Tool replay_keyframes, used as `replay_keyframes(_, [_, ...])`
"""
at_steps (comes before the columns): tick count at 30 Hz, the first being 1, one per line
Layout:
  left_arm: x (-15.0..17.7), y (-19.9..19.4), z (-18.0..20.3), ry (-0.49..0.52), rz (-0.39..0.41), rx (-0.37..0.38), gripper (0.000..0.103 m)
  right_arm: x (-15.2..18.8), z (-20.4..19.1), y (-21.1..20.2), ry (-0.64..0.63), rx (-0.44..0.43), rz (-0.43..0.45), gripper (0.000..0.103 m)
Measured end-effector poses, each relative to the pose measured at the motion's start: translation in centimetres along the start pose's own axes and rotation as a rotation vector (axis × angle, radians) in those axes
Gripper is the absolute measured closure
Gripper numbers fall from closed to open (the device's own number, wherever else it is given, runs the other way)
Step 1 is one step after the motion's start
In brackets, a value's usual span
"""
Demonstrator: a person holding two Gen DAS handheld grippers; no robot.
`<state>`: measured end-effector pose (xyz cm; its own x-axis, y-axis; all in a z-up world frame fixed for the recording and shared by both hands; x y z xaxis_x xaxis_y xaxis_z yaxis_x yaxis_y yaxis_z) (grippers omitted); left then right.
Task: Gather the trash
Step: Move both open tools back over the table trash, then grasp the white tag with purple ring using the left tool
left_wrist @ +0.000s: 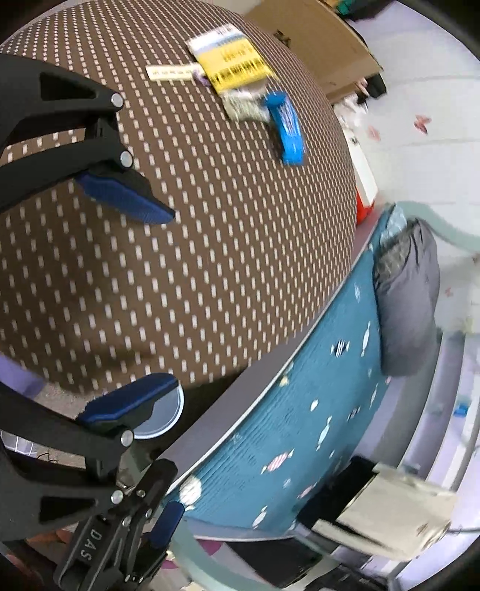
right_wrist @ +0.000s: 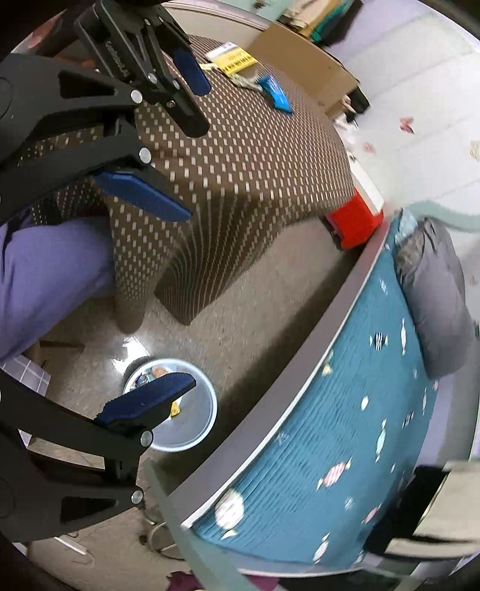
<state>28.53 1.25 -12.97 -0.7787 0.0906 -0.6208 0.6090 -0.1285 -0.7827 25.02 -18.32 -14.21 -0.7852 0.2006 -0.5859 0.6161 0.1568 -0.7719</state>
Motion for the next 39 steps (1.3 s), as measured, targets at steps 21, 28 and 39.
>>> replay_keyframes(21, [1.1,-1.5,-17.1,-0.215,-0.005,-0.156,0.022,-1.1,-15.1,3.9,-0.247,-0.121,-0.032,0.02])
replay_keyframes(28, [0.0,-0.3,-19.2,-0.121,0.015,-0.197,0.039,-1.3,-18.3,5.3,-0.294,-0.152,-0.051,0.02])
replay_keyframes(39, [-1.6,2.1,-20.2,-0.069,0.012,-0.189,0.08,-2.5,-20.6,6.3,-0.34,-0.164,-0.044,0.02])
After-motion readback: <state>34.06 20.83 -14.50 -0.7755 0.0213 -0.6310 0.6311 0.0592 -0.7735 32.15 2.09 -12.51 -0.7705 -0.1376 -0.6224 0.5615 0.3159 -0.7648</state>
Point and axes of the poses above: each gripper's, at about its wrist camera, not at the fingertips, and y roughly the way its jaws point, z to its right, x to its underside, the point moved 6 cm from there along y, roughly the way its jaws point, and after that the axes turned 4 degrees about z, right-handed, at the moved point
